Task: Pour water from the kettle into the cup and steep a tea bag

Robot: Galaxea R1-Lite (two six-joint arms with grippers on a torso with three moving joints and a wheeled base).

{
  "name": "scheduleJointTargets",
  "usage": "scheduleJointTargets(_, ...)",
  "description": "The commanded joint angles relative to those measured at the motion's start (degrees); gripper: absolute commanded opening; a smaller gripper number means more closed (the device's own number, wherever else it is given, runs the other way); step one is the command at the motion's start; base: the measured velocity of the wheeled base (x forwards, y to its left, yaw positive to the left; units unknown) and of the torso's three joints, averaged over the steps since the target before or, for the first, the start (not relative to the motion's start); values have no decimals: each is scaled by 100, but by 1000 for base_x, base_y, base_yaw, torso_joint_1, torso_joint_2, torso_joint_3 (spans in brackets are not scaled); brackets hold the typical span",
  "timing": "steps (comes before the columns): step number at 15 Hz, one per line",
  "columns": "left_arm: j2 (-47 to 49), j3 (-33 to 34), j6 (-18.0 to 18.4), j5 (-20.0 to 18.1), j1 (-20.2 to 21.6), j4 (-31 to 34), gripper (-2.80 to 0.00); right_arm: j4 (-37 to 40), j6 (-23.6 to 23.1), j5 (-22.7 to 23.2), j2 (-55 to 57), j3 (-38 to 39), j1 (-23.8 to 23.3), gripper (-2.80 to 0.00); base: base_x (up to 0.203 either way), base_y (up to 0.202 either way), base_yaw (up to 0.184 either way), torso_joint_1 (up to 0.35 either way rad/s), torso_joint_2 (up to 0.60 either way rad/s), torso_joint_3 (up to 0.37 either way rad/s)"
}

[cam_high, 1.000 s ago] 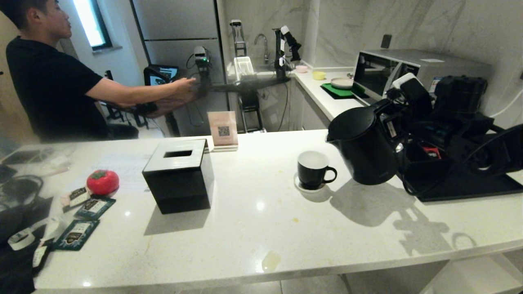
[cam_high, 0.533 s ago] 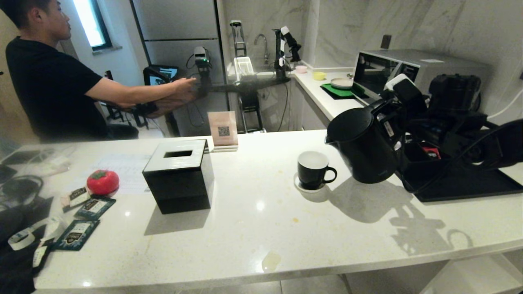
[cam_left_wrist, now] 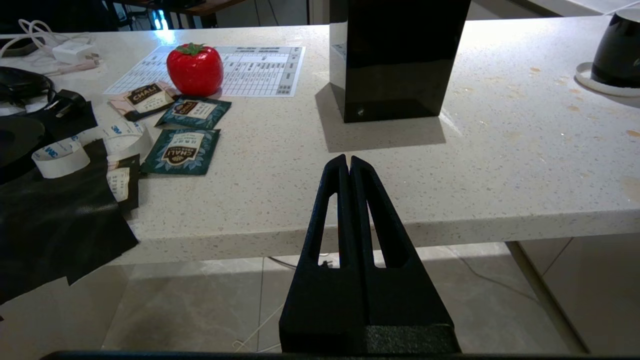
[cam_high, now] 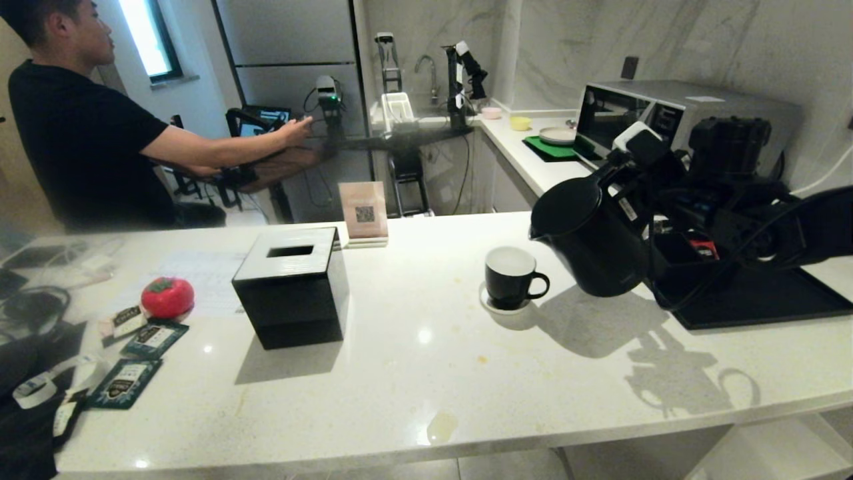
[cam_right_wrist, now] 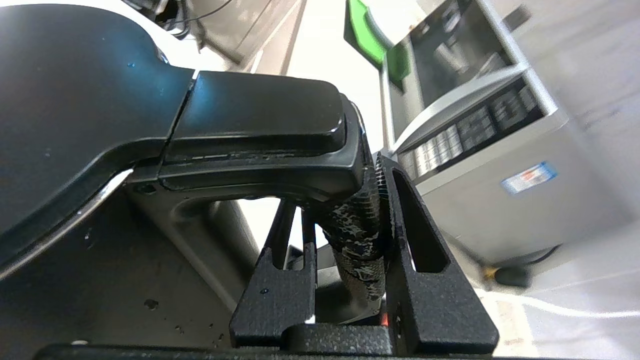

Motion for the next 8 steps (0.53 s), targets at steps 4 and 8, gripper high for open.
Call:
scheduleJointTargets(4, -2, 0, -2, 2, 1, -2, -280, 195, -323, -3, 145, -352, 139, -280, 0, 0, 0, 0, 0, 0)
scheduleJointTargets(8, -2, 0, -2, 2, 1, -2, -280, 255, -463, -33, 232, -471, 246, -280, 0, 0, 0, 0, 0, 0)
